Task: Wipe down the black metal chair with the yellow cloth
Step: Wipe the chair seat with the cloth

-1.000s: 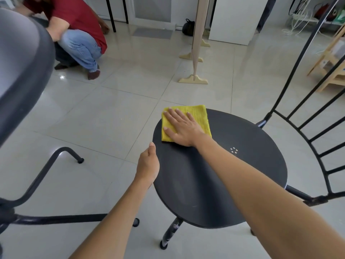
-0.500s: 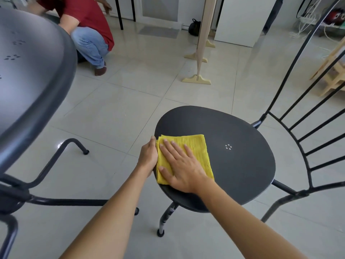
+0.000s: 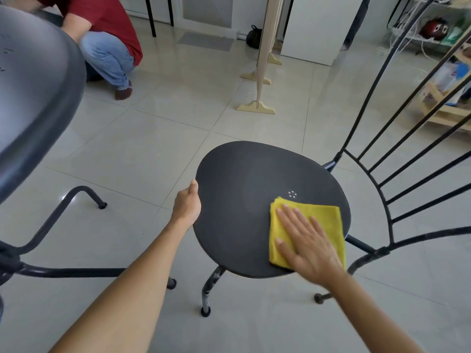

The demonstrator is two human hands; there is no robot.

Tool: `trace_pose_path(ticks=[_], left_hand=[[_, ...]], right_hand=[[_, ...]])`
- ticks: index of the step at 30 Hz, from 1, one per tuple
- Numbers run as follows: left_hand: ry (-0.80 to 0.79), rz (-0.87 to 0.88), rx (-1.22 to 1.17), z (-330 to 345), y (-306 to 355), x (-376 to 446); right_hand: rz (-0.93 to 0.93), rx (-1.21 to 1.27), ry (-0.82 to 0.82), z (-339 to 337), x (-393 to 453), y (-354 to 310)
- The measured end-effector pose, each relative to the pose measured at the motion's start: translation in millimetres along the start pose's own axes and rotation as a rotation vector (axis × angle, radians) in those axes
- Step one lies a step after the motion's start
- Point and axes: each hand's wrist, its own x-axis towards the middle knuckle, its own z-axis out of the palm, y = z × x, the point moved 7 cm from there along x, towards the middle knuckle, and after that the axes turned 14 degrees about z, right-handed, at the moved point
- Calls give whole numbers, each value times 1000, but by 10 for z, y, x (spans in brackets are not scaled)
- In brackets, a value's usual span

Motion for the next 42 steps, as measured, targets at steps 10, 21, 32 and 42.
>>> trace_pose_path(ticks=[10, 21, 32, 42], left_hand=[[13, 43, 23, 40, -32, 50], [32, 70, 73, 8, -41, 125], [62, 56, 245, 8, 27, 58], [1, 44, 340, 72, 63, -177]], right_hand=[[218, 12, -11, -138, 1282, -103], [-82, 58, -15, 5, 817, -929], [339, 87, 28, -38, 138, 75], [558, 557, 298, -166, -82, 194]])
